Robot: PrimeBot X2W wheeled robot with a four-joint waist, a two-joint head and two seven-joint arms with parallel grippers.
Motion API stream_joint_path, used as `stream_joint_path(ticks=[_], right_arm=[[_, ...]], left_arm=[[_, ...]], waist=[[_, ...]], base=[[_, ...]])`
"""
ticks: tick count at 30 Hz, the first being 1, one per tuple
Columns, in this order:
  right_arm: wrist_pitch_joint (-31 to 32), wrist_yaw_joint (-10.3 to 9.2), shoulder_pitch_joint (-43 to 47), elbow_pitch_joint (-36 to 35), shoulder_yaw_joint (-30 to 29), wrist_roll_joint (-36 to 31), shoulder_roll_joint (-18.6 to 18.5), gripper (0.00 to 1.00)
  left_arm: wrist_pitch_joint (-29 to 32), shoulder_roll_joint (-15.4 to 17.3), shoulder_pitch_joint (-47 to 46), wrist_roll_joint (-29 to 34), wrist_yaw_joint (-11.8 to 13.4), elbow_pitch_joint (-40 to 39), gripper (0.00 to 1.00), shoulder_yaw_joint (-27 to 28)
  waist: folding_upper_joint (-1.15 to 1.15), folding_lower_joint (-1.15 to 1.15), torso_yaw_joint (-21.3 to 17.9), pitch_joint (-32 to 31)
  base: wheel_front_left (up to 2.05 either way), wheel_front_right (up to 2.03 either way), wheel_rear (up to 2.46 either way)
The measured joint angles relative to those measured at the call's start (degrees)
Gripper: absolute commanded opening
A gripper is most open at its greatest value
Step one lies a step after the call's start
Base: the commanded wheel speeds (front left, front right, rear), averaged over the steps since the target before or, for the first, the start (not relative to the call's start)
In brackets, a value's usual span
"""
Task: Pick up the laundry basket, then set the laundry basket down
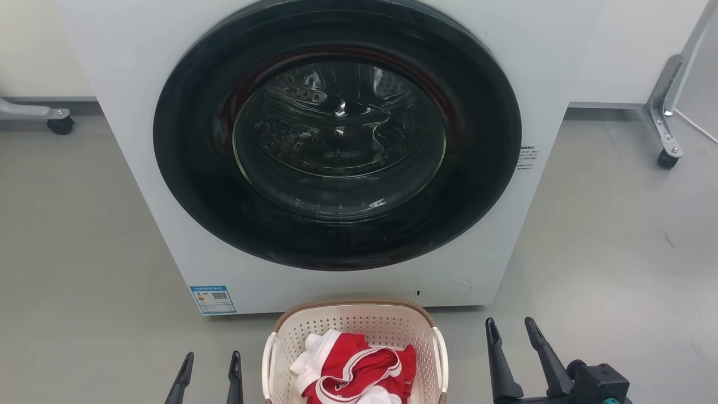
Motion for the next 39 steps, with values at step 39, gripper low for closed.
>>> stream_joint_path(ticks=[39], right_arm=[[0.00, 0.00, 0.89, -2.29, -2.79, -4.79, 1.51, 1.00]], left_arm=[[0.00, -1.86, 0.58, 1.51, 0.05, -1.19, 1.00, 2.38]], waist=[[0.00, 0.00, 0.61, 0.38]], base=[[0.00, 0.00, 0.00]])
